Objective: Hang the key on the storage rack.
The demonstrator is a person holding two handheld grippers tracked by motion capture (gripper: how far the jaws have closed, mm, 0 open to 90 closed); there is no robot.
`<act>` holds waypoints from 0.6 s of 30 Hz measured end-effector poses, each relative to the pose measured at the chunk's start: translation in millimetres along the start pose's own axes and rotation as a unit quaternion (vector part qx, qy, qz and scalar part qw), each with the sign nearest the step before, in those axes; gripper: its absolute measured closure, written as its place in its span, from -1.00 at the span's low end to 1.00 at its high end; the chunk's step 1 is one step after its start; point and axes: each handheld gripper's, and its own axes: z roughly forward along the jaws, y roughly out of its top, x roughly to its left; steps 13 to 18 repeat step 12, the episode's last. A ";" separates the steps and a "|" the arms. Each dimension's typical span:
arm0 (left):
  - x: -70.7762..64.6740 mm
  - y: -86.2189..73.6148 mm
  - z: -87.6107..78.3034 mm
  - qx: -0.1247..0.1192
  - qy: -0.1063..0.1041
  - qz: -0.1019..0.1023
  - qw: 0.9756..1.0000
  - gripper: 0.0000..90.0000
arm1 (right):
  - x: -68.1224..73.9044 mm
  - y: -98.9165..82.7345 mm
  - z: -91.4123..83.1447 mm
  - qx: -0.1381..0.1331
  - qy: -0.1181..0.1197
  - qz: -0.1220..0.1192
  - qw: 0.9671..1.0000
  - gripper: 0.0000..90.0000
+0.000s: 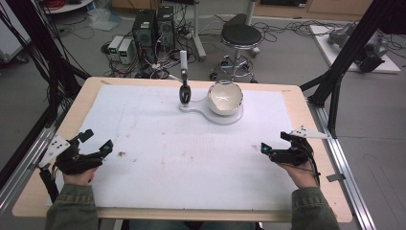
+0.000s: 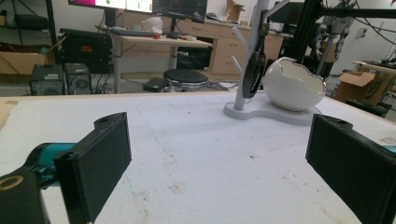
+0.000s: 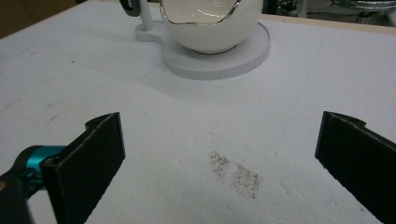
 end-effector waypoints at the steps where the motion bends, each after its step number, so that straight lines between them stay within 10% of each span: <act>1: 0.1 -0.3 0.0 0.001 0.001 0.000 1.000 -0.84 | 0.5 -2.5 0.4 -0.007 -0.005 -0.007 1.000 -0.99; 18: 0.9 -2.7 -1.3 0.012 0.003 0.000 1.000 -0.84 | 5.9 -21.3 -2.1 -0.062 -0.036 -0.024 0.997 -0.99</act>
